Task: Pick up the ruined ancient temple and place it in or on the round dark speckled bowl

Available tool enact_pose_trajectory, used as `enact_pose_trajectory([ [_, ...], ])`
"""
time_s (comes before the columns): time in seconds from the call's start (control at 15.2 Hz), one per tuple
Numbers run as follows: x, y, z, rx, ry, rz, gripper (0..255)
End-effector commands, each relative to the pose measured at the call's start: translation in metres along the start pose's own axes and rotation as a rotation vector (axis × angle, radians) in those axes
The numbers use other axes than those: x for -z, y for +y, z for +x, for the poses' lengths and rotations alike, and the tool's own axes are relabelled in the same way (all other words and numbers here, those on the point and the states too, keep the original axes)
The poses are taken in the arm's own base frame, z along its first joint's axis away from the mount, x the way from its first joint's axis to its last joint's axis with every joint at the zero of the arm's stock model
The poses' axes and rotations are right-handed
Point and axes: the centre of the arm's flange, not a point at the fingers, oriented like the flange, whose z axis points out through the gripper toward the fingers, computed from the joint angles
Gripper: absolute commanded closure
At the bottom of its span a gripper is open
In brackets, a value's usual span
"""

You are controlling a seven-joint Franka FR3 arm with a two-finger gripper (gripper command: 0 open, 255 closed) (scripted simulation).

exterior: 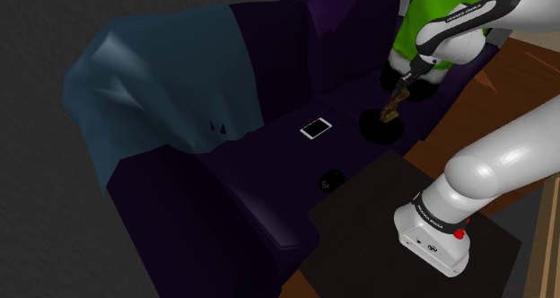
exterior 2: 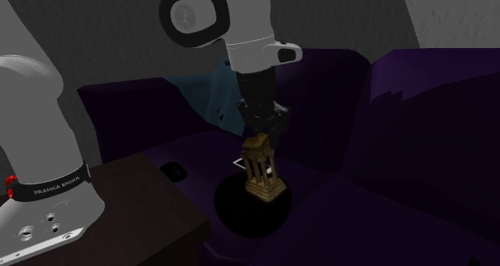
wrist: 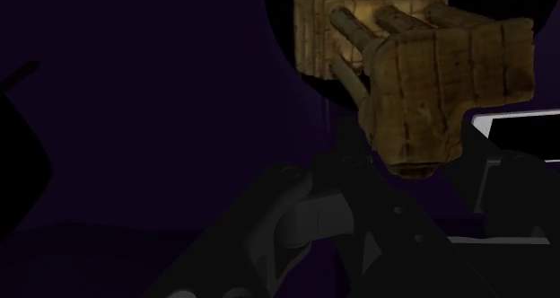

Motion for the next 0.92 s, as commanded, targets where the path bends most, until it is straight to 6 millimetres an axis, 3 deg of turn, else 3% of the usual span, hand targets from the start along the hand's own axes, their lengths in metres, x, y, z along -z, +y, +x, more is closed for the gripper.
enact_pose_trajectory([
  [0.0,-0.010,0.000,-0.003,0.000,0.001,-0.001,255],
  [0.13,-0.021,-0.001,-0.005,0.000,0.001,-0.001,255],
  [0.66,-0.022,-0.001,-0.006,0.000,0.001,-0.001,255],
  [0.73,-0.020,0.000,-0.006,0.000,0.001,-0.001,0],
  [0.86,-0.020,0.001,-0.006,0.000,0.001,-0.001,0],
])
